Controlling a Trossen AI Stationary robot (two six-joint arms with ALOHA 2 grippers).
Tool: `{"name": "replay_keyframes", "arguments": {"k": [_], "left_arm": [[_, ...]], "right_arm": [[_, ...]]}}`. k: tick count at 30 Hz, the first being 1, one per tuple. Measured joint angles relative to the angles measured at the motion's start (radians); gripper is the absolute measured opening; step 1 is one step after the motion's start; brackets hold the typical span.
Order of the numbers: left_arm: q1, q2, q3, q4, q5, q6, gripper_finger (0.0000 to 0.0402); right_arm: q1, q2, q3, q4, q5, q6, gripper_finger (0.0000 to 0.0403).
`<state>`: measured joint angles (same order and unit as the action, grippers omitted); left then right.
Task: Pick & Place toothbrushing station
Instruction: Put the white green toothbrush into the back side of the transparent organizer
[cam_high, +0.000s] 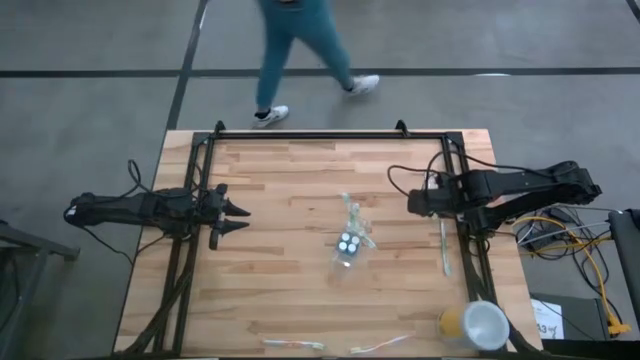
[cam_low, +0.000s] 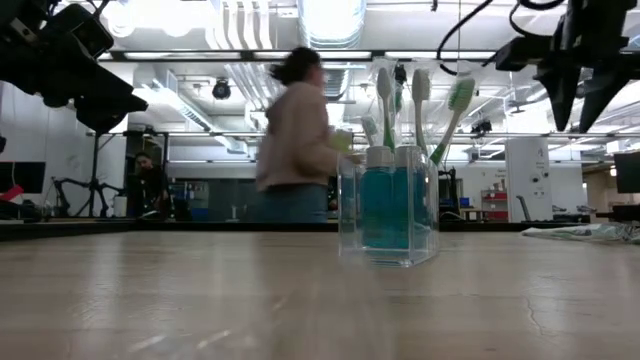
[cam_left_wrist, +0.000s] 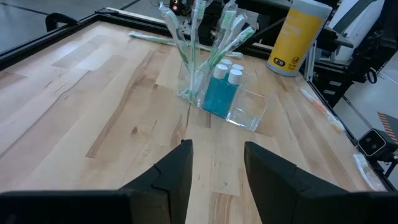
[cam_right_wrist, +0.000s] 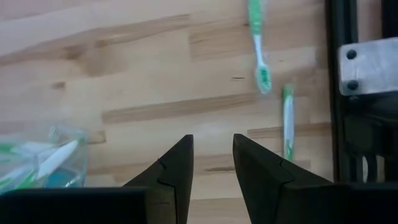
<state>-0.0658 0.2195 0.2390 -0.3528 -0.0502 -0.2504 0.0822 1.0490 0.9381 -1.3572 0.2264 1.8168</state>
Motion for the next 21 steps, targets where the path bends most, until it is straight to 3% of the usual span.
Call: {"name": "replay_keyframes", "arguments": {"k": [9, 21], "left_arm": [[0.0, 0.0, 0.0, 0.0, 0.003, 0.0, 0.0149], [0.0, 0.0, 0.0, 0.0, 0.003, 0.0, 0.0149]], "right_arm": [[0.0, 0.047, -0.113, 0.017, -0.119, 0.122, 0.0107], [-0.001, 0.215, -0.144, 0.06, -0.122, 0.165, 0.0107]]}}
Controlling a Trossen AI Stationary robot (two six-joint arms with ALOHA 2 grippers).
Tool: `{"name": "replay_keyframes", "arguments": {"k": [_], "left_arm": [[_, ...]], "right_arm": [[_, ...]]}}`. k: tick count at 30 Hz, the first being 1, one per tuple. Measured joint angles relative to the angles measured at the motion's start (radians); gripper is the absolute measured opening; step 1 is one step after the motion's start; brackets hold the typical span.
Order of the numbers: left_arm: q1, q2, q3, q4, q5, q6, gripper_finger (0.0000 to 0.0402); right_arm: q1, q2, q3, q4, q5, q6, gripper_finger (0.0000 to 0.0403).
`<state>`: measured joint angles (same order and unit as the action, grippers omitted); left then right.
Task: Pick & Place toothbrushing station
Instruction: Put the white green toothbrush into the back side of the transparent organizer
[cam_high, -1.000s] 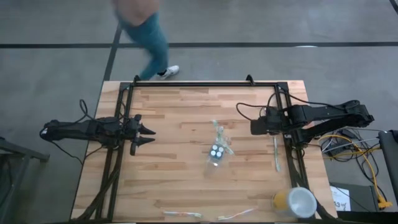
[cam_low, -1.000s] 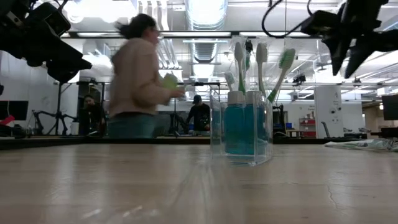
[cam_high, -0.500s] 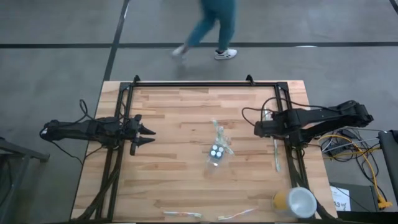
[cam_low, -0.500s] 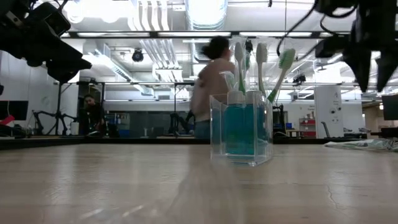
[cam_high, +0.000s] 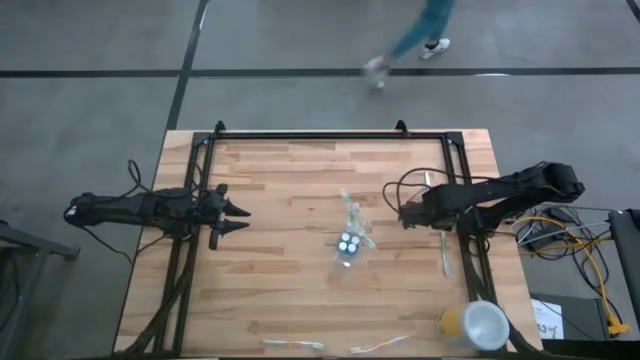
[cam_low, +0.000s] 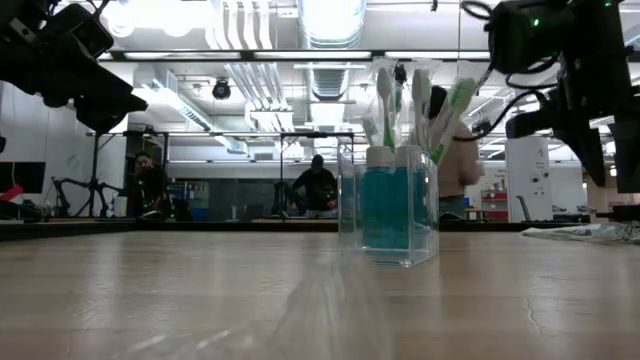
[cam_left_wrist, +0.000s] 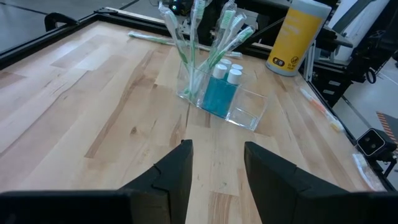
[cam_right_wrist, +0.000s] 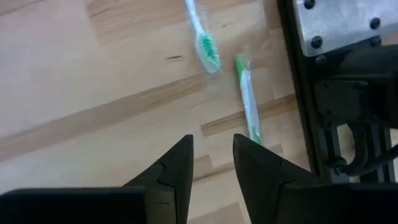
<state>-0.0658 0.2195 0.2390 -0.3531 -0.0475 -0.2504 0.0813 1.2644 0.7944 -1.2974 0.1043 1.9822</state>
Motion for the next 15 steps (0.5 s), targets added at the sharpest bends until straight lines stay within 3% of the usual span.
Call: {"name": "replay_keyframes", "arguments": {"k": [5, 15], "left_arm": [[0.0, 0.0, 0.0, 0.0, 0.0, 0.0, 0.0149], [0.0, 0.0, 0.0, 0.0, -0.005, 0.0, 0.0149]], "right_arm": [[-0.02, 0.076, -0.004, -0.003, 0.0, 0.06, 0.0107], [-0.119, 0.092, -0.017, 0.005, 0.0, -0.06, 0.0107]]}}
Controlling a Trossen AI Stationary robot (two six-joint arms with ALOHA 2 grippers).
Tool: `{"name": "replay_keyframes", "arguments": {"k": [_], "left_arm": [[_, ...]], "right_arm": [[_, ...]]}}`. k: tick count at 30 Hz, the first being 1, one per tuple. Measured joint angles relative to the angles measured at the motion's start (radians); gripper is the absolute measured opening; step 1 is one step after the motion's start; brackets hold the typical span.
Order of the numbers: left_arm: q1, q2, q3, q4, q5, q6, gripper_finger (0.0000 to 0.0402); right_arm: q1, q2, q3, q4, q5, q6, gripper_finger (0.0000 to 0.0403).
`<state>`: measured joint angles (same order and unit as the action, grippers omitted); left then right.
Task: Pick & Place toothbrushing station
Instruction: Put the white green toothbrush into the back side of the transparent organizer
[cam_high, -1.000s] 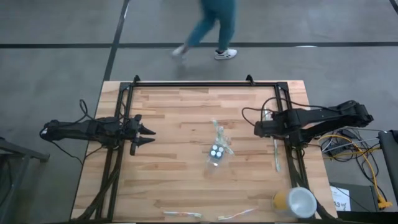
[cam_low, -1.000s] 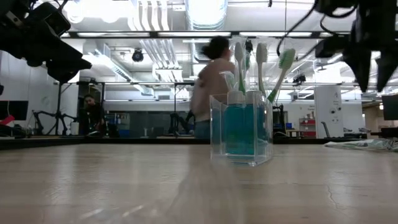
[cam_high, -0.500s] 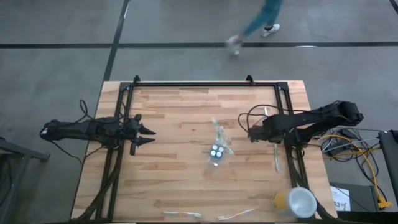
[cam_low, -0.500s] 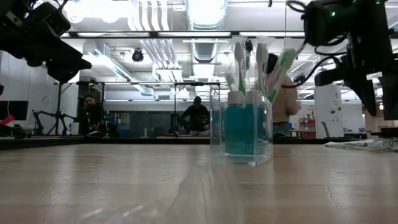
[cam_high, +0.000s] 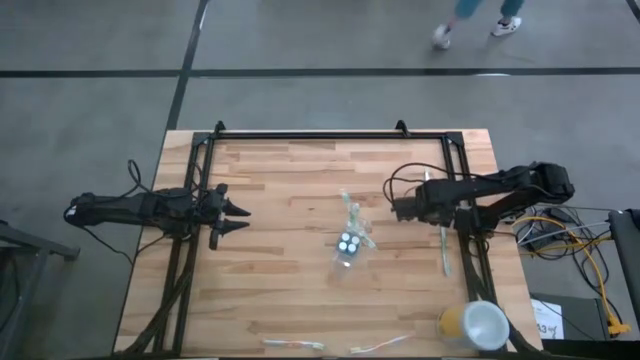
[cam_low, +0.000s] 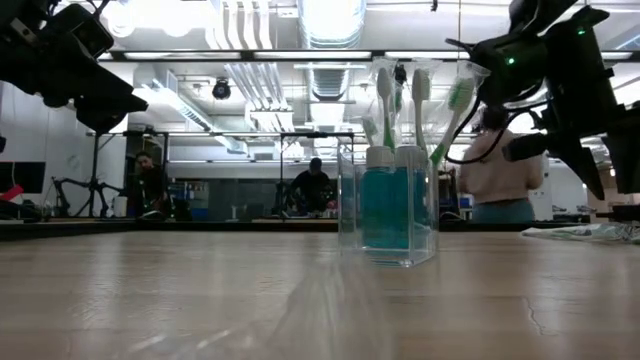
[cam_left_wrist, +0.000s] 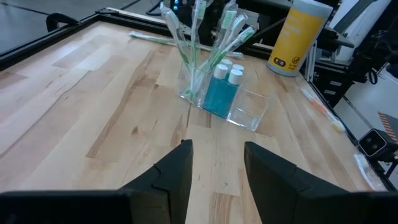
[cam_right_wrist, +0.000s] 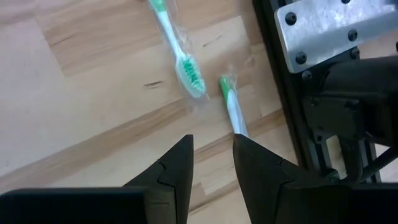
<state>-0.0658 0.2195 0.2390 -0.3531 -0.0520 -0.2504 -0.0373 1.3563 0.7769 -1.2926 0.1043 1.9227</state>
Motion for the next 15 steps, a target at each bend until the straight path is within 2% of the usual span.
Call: {"name": "replay_keyframes", "arguments": {"k": [8, 15], "left_arm": [[0.0, 0.0, 0.0, 0.0, 0.001, 0.0, 0.0149], [0.0, 0.0, 0.0, 0.0, 0.001, 0.0, 0.0149]], "right_arm": [[-0.059, -0.001, -0.023, 0.095, -0.015, -0.076, 0.0107], [-0.075, 0.0, -0.106, 0.175, -0.053, -0.112, 0.0107]]}}
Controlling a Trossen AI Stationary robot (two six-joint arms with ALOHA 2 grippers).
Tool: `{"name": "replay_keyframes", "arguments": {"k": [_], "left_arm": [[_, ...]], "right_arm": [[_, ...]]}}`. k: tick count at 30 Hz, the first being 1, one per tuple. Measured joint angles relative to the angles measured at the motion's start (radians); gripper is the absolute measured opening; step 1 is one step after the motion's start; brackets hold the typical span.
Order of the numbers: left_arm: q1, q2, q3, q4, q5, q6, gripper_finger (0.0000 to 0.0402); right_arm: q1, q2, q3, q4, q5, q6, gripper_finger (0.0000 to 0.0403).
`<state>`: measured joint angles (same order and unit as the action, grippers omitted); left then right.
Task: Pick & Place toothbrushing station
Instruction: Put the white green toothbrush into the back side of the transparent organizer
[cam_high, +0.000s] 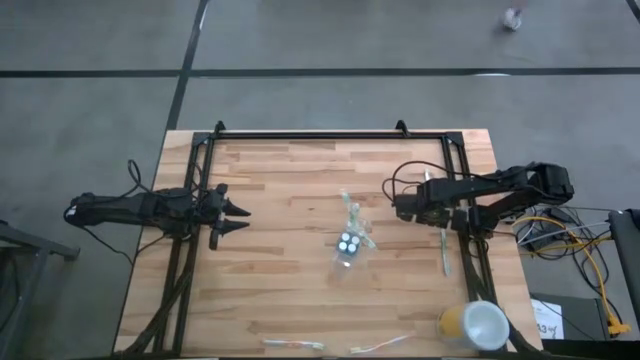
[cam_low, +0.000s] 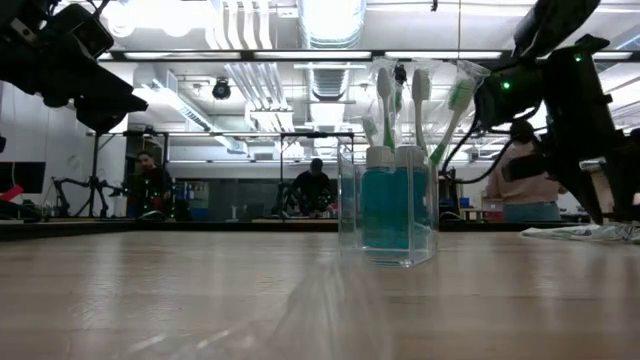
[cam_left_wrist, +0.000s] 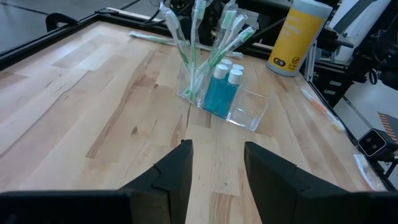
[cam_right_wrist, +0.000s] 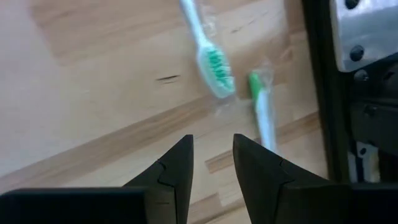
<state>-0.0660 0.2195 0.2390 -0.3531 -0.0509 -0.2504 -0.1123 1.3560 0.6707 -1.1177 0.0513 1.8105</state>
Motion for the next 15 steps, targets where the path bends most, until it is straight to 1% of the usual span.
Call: {"name": "replay_keyframes", "arguments": {"k": [6, 11, 15], "left_arm": [[0.0, 0.0, 0.0, 0.0, 0.001, 0.0, 0.0149], [0.0, 0.0, 0.0, 0.0, 0.004, 0.0, 0.0149], [0.0, 0.0, 0.0, 0.0, 0.004, 0.0, 0.0149]], "right_arm": [[0.0, 0.0, -0.015, 0.004, 0.003, -0.001, 0.0107], [0.0, 0.001, -0.023, 0.011, 0.05, 0.027, 0.0107], [0.0, 0.001, -0.03, 0.017, 0.053, 0.027, 0.0107]]}}
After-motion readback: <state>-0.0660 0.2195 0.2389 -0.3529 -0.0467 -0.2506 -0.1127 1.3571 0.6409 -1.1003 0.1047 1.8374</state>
